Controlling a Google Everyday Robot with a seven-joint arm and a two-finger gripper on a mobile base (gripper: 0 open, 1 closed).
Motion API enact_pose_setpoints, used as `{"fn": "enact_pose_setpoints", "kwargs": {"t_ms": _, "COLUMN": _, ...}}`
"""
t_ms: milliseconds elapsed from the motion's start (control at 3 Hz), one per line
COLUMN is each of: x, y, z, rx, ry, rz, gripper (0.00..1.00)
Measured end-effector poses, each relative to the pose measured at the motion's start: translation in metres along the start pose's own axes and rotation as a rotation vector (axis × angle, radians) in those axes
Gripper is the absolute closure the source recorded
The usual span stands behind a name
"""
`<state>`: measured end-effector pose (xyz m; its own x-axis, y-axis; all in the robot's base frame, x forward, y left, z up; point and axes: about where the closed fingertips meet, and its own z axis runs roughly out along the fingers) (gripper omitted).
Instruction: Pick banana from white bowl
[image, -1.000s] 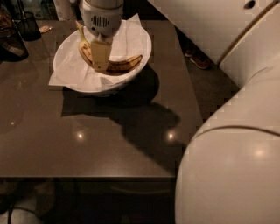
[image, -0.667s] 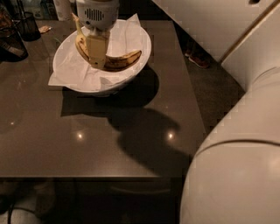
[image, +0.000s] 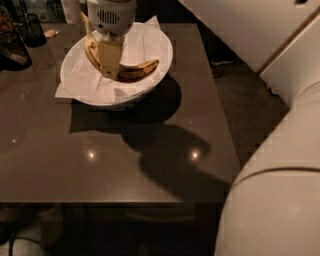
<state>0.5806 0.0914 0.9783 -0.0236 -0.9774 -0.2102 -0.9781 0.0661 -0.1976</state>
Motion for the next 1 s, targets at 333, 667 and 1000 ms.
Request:
{"fn": "enact_pose_setpoints", "kwargs": {"t_ms": 333, "x": 0.001, "y": 0.018, "z": 0.000, "rx": -0.030, "ry": -0.030, "rz": -0.019, "gripper": 1.00}}
{"fn": "enact_pose_setpoints", "kwargs": {"t_ms": 667, "x": 0.018, "y": 0.065, "z": -0.021, "rx": -0.070, "ry": -0.016, "rz": -0.021, "gripper": 1.00}}
{"fn": "enact_pose_setpoints", "kwargs": {"t_ms": 1000, "x": 0.014, "y": 0.061, "z": -0.020, "rx": -0.059, "ry": -0.029, "rz": -0.021, "gripper": 1.00}}
